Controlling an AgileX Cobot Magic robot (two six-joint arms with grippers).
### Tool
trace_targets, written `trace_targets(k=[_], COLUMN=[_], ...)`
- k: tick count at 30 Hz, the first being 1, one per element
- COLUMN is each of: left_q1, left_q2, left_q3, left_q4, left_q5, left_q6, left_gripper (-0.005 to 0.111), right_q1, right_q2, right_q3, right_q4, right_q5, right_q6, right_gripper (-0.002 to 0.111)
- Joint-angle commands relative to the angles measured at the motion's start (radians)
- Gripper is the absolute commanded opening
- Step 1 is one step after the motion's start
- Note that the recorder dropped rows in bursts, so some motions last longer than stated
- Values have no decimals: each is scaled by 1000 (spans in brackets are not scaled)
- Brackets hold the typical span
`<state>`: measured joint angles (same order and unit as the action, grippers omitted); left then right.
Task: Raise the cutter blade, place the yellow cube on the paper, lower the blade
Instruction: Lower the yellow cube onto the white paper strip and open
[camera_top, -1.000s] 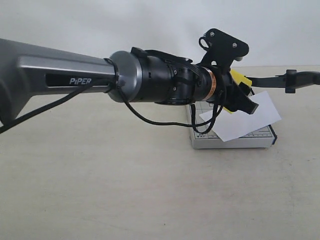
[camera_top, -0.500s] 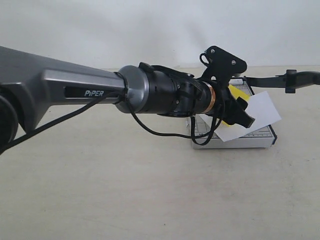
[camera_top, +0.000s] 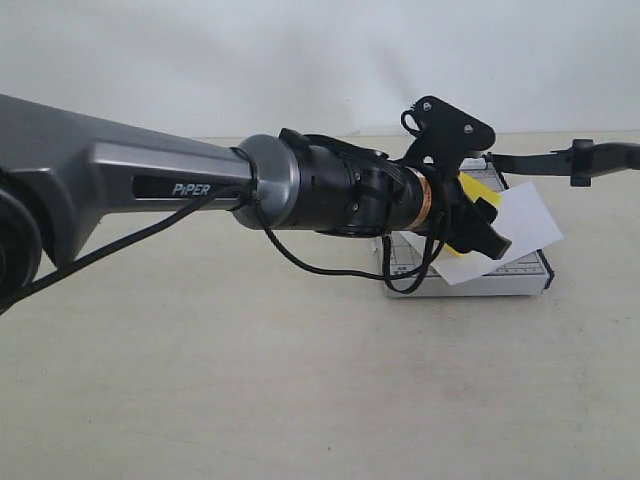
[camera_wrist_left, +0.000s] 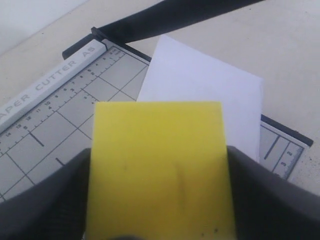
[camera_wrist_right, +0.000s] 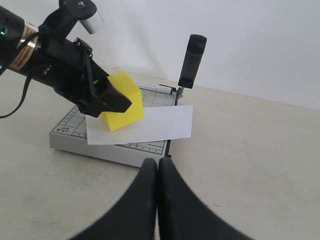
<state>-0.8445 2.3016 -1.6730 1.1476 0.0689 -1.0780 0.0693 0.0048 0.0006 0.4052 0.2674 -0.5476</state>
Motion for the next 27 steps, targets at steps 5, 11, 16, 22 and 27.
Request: trace_targets(k=[5, 11, 16, 22, 27], left_q1=[-5, -5, -5, -5, -5], left_q2=[7, 7, 7, 7, 7], left_q3=[-6, -6, -6, -26, -64], left_q4=[4, 4, 4, 23, 23], left_q5=[-19, -24, -33, -43, -39], left_q6=[-2, 3, 6, 6, 6], left_gripper=[34, 57, 57, 57, 57], right_q1=[0, 0, 0, 0, 0], right_q2=[-5, -5, -5, -5, -5], right_q3=[-1, -1, -1, -1, -1], right_q4=[4, 4, 4, 4, 4], right_q5=[-4, -4, -4, -4, -4], right_q6=[-3, -3, -3, -1, -1], right_gripper=[0, 0, 0, 0, 0])
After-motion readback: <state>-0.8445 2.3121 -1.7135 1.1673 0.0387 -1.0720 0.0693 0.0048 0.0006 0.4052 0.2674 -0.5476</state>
